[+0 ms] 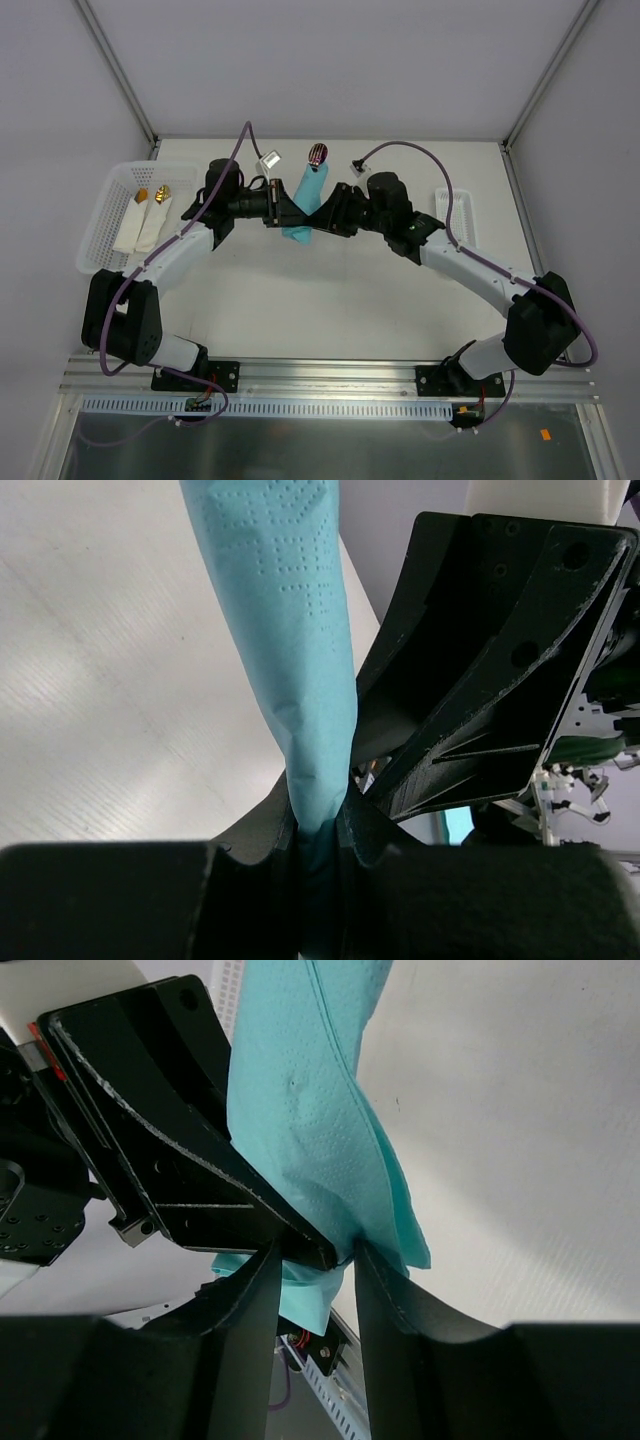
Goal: Place the utensils on the paper napkin and roll it up
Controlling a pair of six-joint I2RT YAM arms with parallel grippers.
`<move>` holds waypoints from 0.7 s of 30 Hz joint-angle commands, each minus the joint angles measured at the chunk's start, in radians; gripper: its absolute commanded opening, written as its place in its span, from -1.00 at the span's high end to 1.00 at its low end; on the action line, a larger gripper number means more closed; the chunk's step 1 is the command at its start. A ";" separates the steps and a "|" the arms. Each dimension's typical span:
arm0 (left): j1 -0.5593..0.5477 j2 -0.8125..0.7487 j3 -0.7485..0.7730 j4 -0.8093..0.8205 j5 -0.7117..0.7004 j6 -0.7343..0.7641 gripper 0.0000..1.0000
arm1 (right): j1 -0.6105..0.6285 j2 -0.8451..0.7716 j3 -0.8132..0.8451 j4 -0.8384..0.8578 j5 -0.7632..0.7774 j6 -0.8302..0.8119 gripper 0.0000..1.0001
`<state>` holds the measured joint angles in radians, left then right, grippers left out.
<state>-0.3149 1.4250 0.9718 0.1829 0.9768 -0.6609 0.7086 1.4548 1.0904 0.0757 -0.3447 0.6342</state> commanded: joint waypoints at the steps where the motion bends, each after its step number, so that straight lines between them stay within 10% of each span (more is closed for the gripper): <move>1: 0.008 -0.008 0.004 0.239 0.094 -0.114 1.00 | 0.023 -0.004 0.006 -0.087 -0.008 -0.064 0.28; 21: 0.033 0.014 -0.053 0.526 0.149 -0.355 1.00 | 0.028 -0.051 -0.009 -0.277 0.048 -0.289 0.27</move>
<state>-0.2935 1.4643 0.8997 0.4847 1.0809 -0.9234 0.7204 1.4139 1.1015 -0.0181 -0.3382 0.4492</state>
